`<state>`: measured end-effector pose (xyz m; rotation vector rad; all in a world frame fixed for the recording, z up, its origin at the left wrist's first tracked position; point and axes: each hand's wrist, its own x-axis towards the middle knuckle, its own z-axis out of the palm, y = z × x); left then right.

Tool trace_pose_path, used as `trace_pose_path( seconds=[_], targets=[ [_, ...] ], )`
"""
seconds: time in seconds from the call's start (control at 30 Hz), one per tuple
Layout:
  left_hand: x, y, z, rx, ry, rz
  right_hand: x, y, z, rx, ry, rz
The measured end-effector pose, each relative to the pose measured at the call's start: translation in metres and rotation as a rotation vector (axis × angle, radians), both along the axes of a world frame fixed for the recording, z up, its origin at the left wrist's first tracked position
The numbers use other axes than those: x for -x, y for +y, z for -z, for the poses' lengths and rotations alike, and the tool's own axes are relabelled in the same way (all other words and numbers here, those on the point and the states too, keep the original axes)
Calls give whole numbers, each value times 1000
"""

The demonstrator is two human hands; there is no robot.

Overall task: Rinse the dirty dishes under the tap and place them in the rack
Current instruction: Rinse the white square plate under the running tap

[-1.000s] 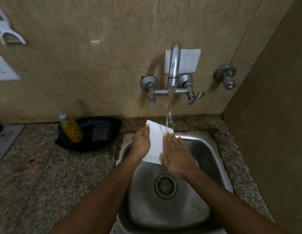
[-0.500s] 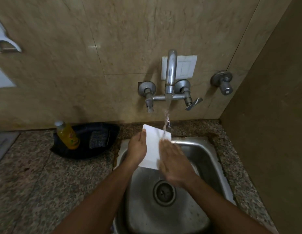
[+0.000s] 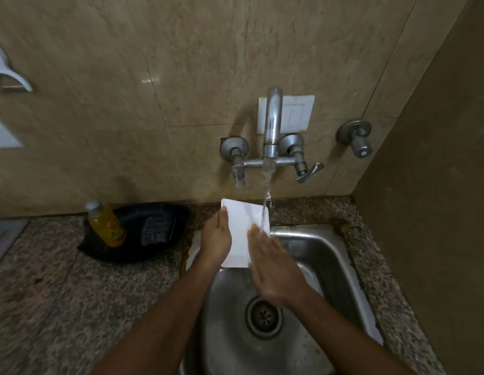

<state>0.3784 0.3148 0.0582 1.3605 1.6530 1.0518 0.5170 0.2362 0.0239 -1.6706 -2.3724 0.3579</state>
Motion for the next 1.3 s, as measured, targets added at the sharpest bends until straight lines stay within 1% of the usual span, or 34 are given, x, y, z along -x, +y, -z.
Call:
trace_pose_path(
  seconds=[0.07, 0.17, 0.3, 0.43, 0.53, 0.63, 0.77, 0.87, 0.97, 1.1, 1.2, 1.3],
  targets=[
    [-3, -1, 0, 15, 11, 6, 0, 4, -3, 18, 9, 67],
    [0, -2, 4, 16, -22, -14, 1, -7, -2, 58, 20, -29],
    [-5, -2, 2, 11, -43, -38, 2, 0, -3, 18, 30, 49],
    [-1, 5, -1, -3, -88, -71, 3, -8, -4, 43, 65, -36],
    [-3, 9, -3, 15, -133, -93, 6, -2, -5, 7, 85, 33],
    [-4, 11, -5, 33, -179, -112, 8, -7, -5, 40, 100, -22],
    [-10, 9, 4, 57, -178, -128, -2, -3, -4, 21, 69, 34],
    [-14, 12, 6, 67, -228, -121, -4, -10, -8, 46, 109, -42],
    [-17, 15, 8, 99, -267, -131, -10, -7, -8, 57, 76, 30],
    [-21, 15, 8, 86, -269, -97, -14, -9, -4, 84, 113, -43],
    [-23, 19, 5, 87, -313, -115, -17, -4, -3, 71, 107, 27],
    [-24, 22, 3, 96, -286, -63, -17, -6, -2, 83, 133, -50]
  ],
)
